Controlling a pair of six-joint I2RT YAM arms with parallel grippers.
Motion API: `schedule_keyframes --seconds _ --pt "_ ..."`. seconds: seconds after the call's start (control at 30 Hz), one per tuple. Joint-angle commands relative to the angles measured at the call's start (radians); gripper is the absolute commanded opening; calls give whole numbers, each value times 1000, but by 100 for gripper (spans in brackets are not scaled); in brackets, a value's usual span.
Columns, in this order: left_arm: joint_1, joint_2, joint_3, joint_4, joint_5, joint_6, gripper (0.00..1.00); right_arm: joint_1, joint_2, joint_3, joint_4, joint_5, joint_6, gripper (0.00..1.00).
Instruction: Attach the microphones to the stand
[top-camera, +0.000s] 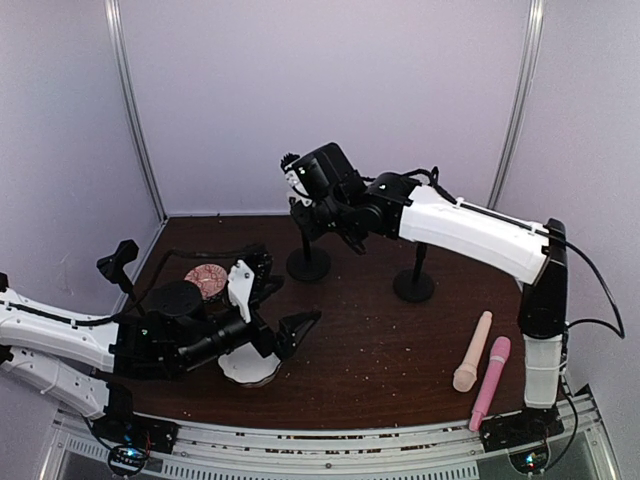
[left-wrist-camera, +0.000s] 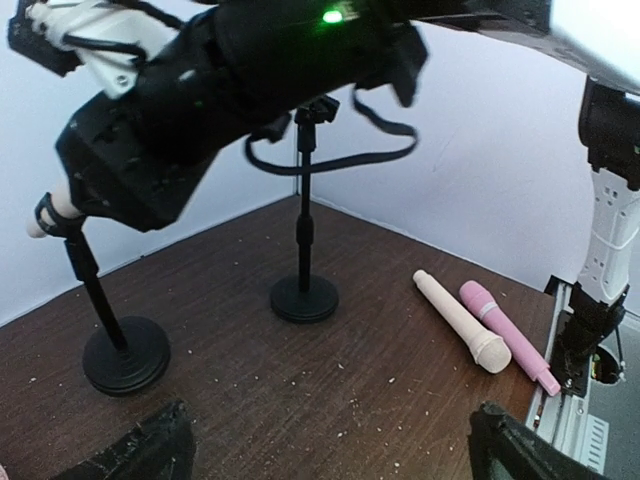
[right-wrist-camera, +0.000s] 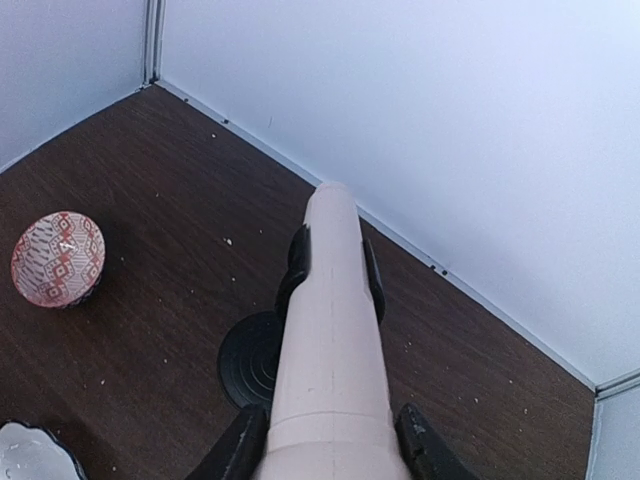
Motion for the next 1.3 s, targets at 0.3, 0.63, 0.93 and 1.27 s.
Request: schedule_keyframes --seconds 0.3,0.63,0.93,1.27 --pt "-14 -80 34 -156 98 12 98 -54 140 143 112 34 -6 0" --pt "-15 -54 53 -167 93 28 98 -63 156 184 25 6 38 43" --pt "-14 -74 56 -177 -58 55 98 -62 -26 196 -155 -104 121 68" --pt "-3 -16 127 -211 -134 95 98 -63 -519 -272 -132 -186 167 69"
